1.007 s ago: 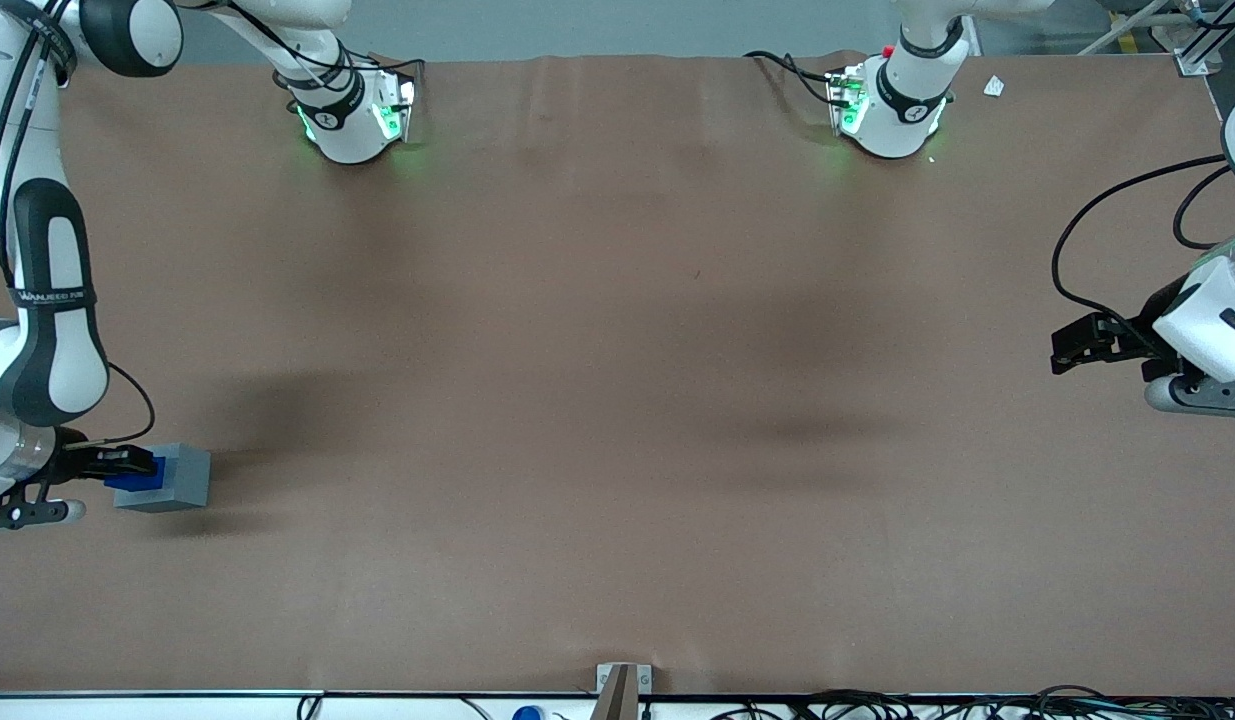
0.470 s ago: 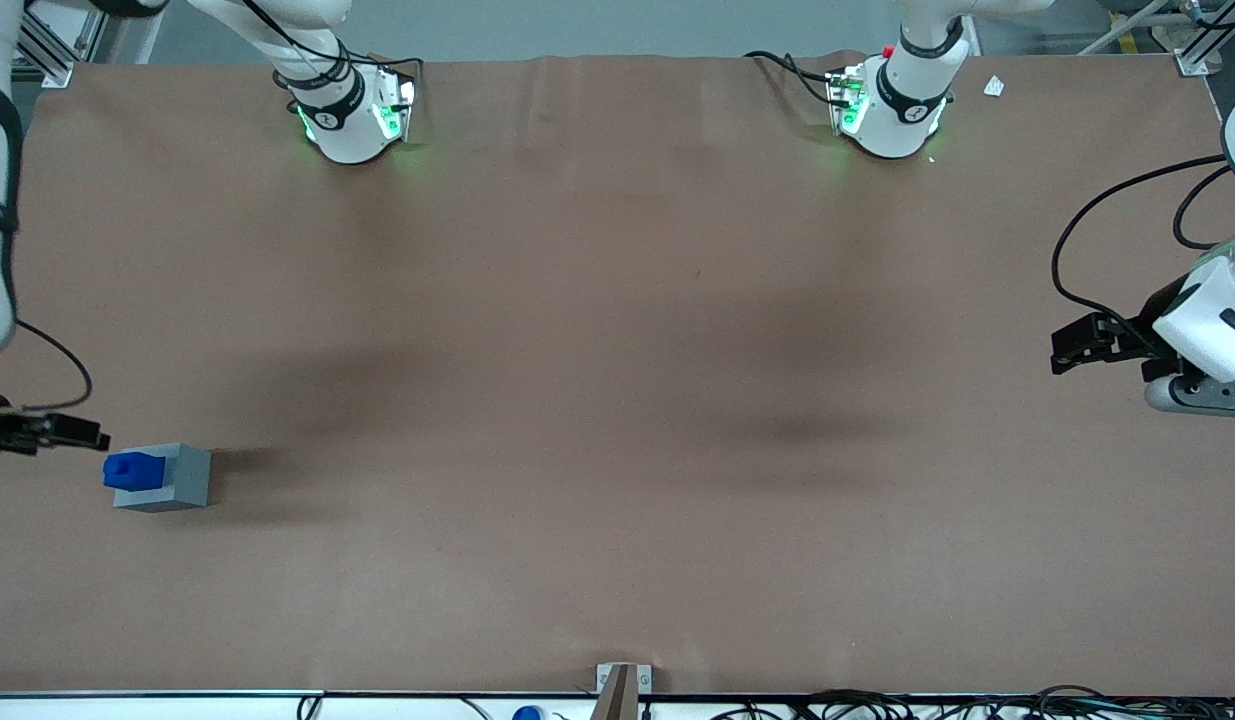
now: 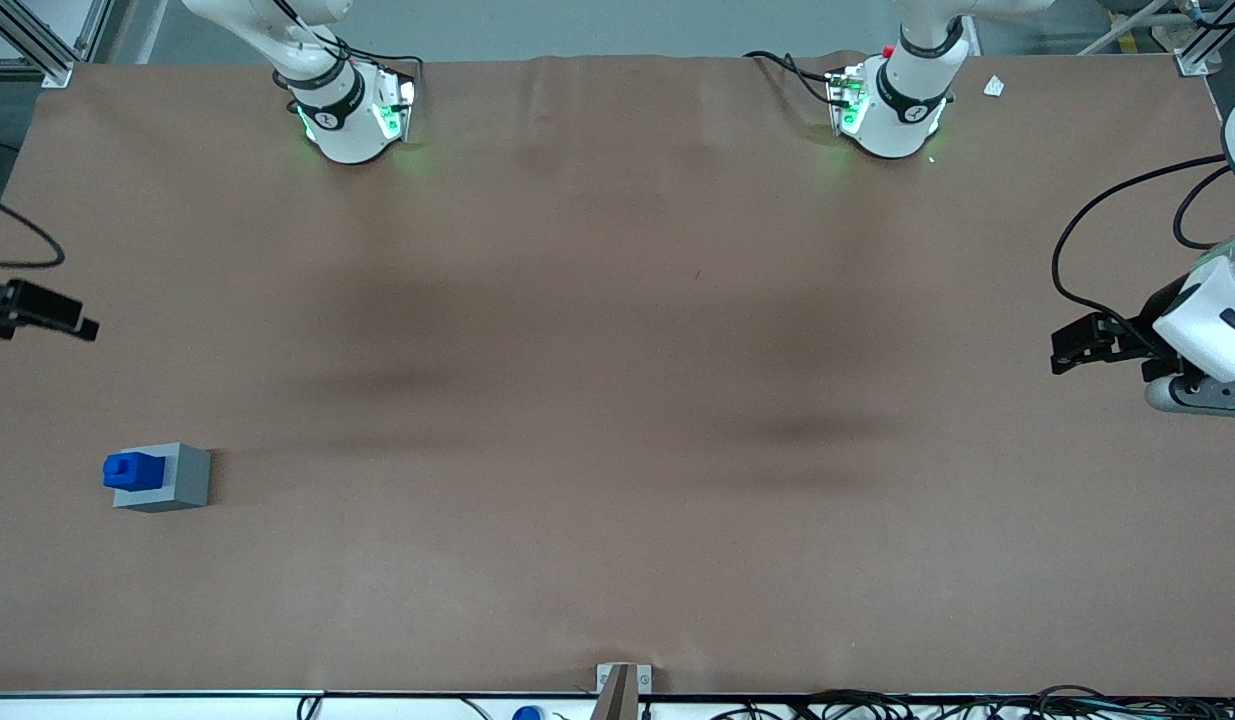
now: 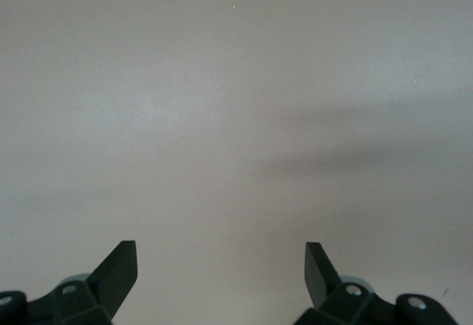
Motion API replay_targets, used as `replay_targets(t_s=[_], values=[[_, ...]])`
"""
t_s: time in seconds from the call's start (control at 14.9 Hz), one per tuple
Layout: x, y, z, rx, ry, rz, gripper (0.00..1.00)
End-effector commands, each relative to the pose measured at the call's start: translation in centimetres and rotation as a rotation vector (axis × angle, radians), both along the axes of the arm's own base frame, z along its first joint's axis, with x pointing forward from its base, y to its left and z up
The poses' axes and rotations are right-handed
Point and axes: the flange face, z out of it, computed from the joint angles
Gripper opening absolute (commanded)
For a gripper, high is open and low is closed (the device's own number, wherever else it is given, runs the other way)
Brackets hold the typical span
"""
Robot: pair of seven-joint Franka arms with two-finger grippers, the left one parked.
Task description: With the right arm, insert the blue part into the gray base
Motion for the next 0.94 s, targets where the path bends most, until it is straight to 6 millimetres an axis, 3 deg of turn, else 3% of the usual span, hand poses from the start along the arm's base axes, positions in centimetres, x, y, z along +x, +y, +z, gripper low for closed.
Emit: replay_targets(t_s=[0.0, 0.27, 0.87], values=[[-2.4, 2.4, 2.1, -0.023, -0.007, -0.04, 1.0], [-3.0, 2.5, 4.7, -0.068, -0.035, -0.082, 1.0], [-3.7, 2.2, 3.9, -0.079, 0.038, -0.078, 1.0]])
